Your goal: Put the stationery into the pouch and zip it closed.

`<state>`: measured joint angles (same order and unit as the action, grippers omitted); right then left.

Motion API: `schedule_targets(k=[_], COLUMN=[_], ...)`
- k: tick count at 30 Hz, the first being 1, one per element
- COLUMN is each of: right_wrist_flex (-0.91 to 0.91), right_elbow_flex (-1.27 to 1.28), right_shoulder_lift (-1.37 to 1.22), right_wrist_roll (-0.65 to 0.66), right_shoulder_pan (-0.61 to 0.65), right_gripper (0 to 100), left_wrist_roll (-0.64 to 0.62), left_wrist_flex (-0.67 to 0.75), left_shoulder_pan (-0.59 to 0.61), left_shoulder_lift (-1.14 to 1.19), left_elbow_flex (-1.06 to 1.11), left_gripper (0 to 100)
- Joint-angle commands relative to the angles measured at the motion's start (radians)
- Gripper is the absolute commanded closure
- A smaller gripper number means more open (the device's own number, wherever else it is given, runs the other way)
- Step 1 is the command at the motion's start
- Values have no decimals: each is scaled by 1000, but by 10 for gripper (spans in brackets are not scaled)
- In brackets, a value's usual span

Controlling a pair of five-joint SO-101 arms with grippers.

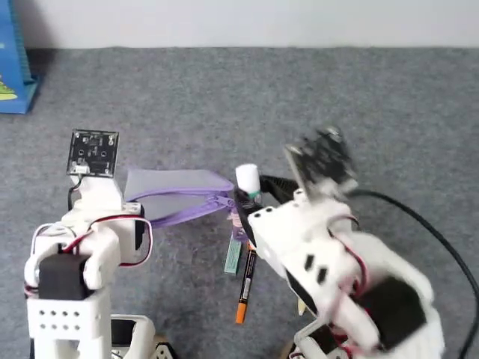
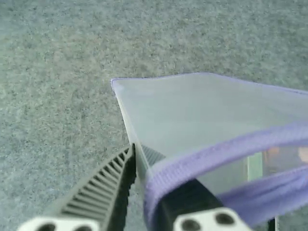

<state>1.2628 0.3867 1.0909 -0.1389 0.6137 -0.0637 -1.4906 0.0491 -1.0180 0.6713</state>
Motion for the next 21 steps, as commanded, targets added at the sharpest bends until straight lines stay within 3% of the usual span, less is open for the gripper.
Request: schedule_targets(k=[1,10,15,21], right_wrist_flex=[-225,-717,-1006,-1145], right_elbow_flex=[133,453,608,669], right_shoulder_lift=[124,225,220,68], right_wrist_roll=[-41,-41,-40,-40], right_shoulder_pan=[33,254,262,257], right_gripper=[991,991,991,991], left_wrist_roll=[-12,-12,-12,-12], left_wrist_flex=[0,0,0,0], left_shoulder_pan=[-8,-9,-9,-9], left_shoulder_lift=[37,41,41,41], left_elbow_flex=[-51,-47,-47,-47], left_gripper=[989,989,989,989])
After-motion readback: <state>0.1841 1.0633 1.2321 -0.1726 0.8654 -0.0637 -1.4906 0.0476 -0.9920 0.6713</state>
